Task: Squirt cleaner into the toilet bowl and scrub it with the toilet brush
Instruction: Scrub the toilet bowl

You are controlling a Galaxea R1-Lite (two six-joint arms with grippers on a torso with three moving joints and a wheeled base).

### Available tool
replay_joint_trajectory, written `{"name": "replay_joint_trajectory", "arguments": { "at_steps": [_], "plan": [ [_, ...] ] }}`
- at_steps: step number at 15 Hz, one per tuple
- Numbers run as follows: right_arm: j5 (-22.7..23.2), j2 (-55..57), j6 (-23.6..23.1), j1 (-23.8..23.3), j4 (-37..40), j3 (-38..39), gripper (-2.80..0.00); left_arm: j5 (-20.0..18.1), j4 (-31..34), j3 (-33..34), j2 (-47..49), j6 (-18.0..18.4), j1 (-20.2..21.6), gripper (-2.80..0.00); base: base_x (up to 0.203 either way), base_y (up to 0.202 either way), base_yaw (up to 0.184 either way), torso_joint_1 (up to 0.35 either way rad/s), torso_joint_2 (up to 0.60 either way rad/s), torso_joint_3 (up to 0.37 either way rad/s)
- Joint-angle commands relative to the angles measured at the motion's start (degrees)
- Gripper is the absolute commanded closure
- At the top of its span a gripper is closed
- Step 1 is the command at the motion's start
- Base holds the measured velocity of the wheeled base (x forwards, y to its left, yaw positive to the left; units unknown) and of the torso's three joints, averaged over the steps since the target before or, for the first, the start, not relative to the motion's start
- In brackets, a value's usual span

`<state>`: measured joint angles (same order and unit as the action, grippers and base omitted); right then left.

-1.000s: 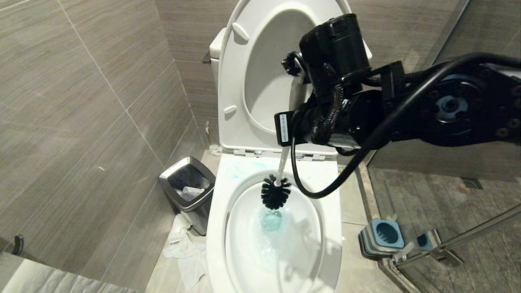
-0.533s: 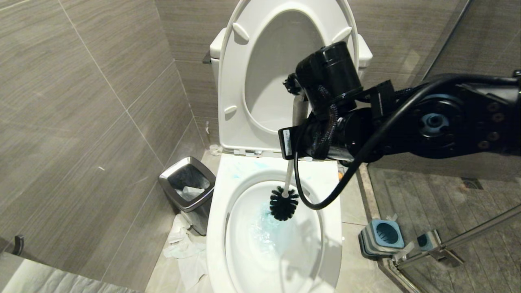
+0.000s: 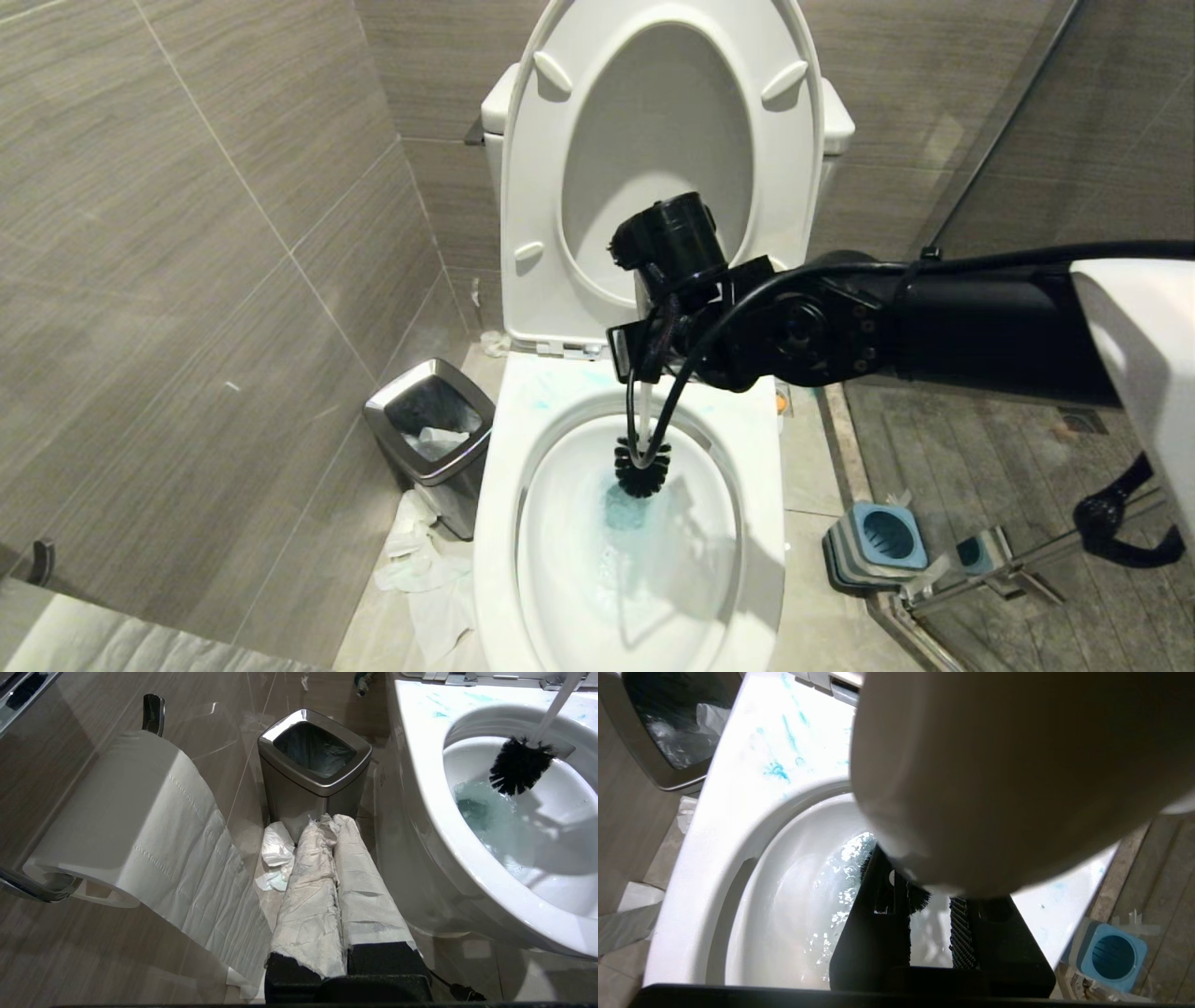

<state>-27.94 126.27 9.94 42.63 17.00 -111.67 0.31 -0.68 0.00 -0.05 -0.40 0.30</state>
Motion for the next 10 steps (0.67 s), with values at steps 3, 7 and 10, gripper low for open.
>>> {"name": "replay_joint_trajectory", "arguments": {
  "at_steps": [3, 7, 10],
  "plan": [
    [-0.27, 5.45, -2.71, 0.00, -5.22, -1.09, 0.00, 0.04, -0.02, 0.44, 0.04, -0.04, 0.05, 0.00, 0.000, 0.000, 0.000, 0.000, 0.00, 0.000],
    [-0.27, 7.13, -5.08, 0.00, -8.36, -1.09, 0.00, 0.04, -0.02, 0.44, 0.04, -0.04, 0.05, 0.00, 0.000, 0.000, 0.000, 0.000, 0.00, 0.000],
    [-0.19, 7.50, -4.97, 1.25, -8.57, -1.18, 0.00, 0.04, -0.02, 0.44, -0.04, -0.04, 0.05, 0.00, 0.000, 0.000, 0.000, 0.000, 0.00, 0.000]
  ]
}}
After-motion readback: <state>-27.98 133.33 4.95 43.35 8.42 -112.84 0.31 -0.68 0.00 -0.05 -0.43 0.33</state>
